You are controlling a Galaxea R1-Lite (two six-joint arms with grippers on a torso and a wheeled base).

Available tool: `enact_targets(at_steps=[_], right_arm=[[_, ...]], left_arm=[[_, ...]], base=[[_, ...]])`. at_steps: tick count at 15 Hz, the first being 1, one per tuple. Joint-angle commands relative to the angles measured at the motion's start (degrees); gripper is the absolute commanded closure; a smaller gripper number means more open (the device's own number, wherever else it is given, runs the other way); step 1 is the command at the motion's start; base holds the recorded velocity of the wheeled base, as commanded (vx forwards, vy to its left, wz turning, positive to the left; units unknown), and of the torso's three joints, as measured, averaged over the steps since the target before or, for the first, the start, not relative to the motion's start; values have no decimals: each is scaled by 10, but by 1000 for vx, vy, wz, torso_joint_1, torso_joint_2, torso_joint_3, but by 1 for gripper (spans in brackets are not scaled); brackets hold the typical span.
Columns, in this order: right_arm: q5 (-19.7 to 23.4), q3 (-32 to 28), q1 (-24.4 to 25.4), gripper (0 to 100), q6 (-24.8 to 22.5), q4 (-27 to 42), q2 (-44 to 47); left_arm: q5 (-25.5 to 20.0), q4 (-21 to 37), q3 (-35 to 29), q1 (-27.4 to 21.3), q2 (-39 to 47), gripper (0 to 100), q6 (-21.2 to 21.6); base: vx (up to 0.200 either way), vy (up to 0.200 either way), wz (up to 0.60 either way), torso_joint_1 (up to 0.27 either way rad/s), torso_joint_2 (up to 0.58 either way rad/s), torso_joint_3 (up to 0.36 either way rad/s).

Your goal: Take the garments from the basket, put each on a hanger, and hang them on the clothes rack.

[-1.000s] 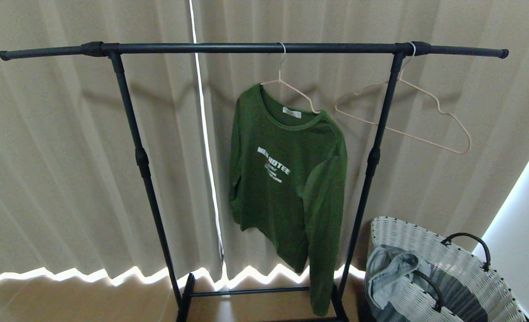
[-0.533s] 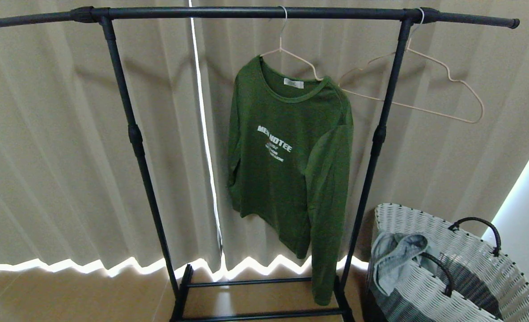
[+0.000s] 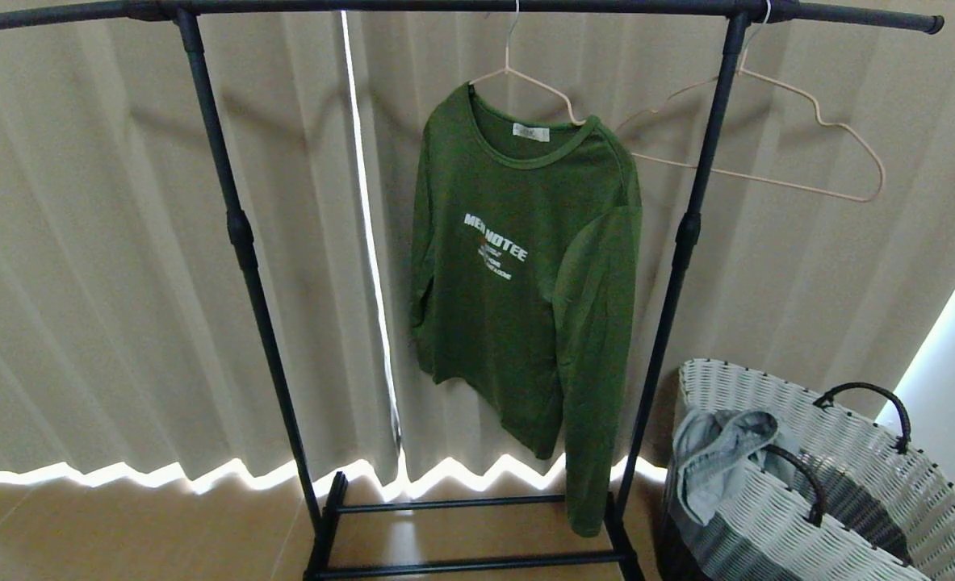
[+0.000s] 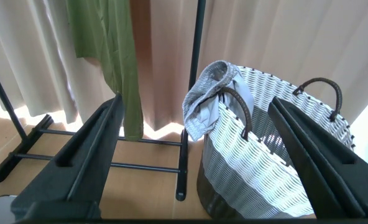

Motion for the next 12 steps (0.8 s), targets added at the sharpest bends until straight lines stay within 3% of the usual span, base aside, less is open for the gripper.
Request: enact_targets(at_steps=[1,12], right_arm=[[0,0,0,0,0,0,0],[-2,0,0,0,0,0,0]], left_arm=[[0,0,0,0,0,0,0],[0,0,2,0,0,0,5]], base=[[0,0,0,0,0,0],[0,0,0,0,0,0]])
